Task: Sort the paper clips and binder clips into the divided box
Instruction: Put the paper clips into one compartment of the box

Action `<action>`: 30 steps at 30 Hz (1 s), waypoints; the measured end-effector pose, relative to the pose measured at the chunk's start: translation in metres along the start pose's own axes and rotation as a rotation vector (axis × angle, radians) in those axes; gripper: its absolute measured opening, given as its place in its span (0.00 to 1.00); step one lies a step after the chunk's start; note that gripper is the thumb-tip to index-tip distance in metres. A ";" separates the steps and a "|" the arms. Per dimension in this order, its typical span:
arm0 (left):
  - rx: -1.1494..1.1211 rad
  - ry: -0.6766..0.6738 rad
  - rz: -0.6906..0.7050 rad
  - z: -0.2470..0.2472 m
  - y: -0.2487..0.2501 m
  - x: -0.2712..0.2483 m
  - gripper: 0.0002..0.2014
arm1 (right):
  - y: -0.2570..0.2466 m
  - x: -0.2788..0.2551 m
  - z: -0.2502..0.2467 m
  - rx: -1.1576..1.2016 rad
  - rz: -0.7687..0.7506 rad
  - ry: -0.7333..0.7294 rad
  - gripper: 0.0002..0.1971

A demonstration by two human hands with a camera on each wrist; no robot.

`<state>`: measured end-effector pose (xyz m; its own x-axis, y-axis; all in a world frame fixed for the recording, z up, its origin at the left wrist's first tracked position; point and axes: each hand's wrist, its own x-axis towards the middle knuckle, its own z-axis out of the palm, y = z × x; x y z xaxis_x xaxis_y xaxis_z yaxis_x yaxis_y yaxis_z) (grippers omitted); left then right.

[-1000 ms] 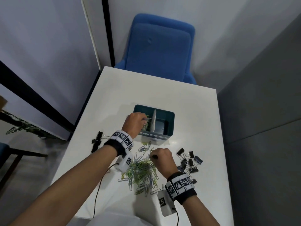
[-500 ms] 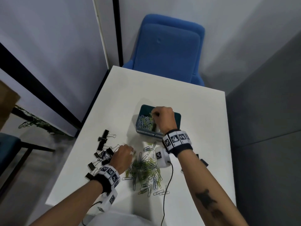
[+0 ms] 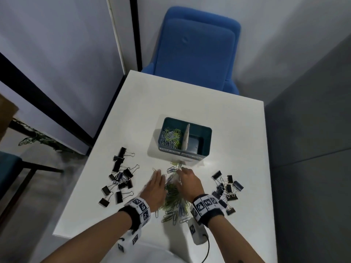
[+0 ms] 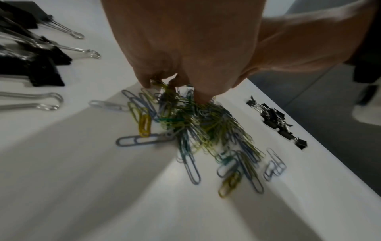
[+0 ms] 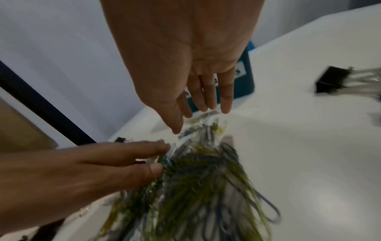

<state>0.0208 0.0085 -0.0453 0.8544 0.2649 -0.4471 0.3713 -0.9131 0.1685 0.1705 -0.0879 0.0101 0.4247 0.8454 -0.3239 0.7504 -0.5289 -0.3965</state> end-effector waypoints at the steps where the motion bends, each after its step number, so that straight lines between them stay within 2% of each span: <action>1: -0.015 0.007 0.012 -0.002 0.005 -0.004 0.35 | 0.003 0.001 0.005 -0.016 0.002 -0.019 0.21; 4: -0.164 0.049 0.081 -0.005 0.011 -0.015 0.33 | 0.005 0.013 0.013 -0.030 -0.027 0.003 0.27; 8: -0.127 0.109 0.160 -0.001 0.000 -0.033 0.31 | 0.000 0.033 0.023 -0.066 -0.020 -0.024 0.29; 11: -0.117 0.146 0.085 0.003 -0.013 -0.047 0.30 | -0.003 0.032 0.034 -0.096 0.006 -0.112 0.31; 14: -0.092 0.110 -0.037 0.008 -0.024 -0.053 0.30 | -0.003 0.013 0.039 -0.070 -0.090 -0.162 0.33; 17: -0.107 0.074 -0.066 0.014 -0.028 -0.057 0.34 | 0.003 -0.013 0.037 -0.007 -0.157 -0.123 0.31; 21: -0.118 0.082 0.011 0.016 -0.020 -0.056 0.41 | 0.022 -0.050 0.028 0.030 0.049 -0.022 0.39; 24: -0.152 0.133 0.058 0.012 -0.011 -0.049 0.46 | 0.042 -0.077 0.026 0.022 0.217 -0.099 0.48; 26: -0.182 0.183 0.071 0.005 -0.004 -0.045 0.46 | 0.053 -0.090 0.031 0.047 0.283 -0.148 0.53; 28: -0.193 0.213 0.085 -0.002 0.002 -0.042 0.44 | 0.054 -0.097 0.036 0.044 0.293 -0.211 0.51; 30: -0.225 0.217 0.099 -0.004 0.007 -0.039 0.42 | 0.048 -0.098 0.041 0.031 0.290 -0.206 0.46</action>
<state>-0.0082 -0.0063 -0.0230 0.9390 0.2602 -0.2251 0.3328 -0.8529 0.4023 0.1442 -0.1993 -0.0121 0.5042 0.6287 -0.5921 0.5966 -0.7492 -0.2875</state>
